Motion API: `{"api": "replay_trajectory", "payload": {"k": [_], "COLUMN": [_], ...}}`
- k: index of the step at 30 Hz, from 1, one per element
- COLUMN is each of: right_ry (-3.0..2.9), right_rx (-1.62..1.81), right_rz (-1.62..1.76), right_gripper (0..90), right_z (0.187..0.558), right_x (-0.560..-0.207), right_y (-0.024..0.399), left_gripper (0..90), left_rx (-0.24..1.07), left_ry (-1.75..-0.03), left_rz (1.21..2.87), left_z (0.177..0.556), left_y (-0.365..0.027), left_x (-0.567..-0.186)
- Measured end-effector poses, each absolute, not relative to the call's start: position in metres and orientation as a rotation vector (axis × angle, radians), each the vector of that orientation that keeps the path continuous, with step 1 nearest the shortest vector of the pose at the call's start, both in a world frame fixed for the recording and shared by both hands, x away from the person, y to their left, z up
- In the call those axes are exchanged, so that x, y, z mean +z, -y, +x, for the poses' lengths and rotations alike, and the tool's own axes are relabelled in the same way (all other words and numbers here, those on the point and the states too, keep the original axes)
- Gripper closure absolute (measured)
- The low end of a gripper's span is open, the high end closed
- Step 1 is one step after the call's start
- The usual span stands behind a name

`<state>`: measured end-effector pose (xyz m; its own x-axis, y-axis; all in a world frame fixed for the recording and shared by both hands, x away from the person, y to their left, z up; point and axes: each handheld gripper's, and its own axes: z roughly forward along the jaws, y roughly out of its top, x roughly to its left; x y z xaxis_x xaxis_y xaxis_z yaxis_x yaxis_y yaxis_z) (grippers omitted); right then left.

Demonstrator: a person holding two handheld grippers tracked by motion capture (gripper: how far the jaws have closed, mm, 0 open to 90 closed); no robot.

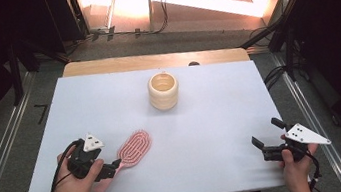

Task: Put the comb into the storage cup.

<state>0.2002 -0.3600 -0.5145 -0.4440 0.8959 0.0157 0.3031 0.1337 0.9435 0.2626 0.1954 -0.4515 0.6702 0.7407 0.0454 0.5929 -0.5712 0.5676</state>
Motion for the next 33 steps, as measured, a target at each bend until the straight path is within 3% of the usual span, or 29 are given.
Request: {"api": "replay_trajectory", "payload": {"k": [8,13,23,33], "right_ry": [-1.837,-1.837,-1.838,-1.842], "right_rx": [1.308,1.307,1.304,1.3], "right_rz": [1.15,1.147,1.148,1.146], "right_gripper": [0.0,0.0,0.0,0.0], "right_z": [0.2,0.2,0.201,0.201], "right_x": [-0.515,-0.515,-0.515,-0.515], "right_y": [0.36,0.359,0.359,0.359], "left_gripper": [16.0,29.3,46.4,58.3], "left_rx": [0.316,0.305,0.255,0.175], "left_ry": [-1.05,-1.05,-1.067,-1.094], "left_rz": [2.401,2.452,2.51,2.507], "left_z": [0.263,0.262,0.261,0.264], "left_y": [-0.19,-0.186,-0.18,-0.175], "left_x": [-0.461,-0.465,-0.473,-0.474]}}
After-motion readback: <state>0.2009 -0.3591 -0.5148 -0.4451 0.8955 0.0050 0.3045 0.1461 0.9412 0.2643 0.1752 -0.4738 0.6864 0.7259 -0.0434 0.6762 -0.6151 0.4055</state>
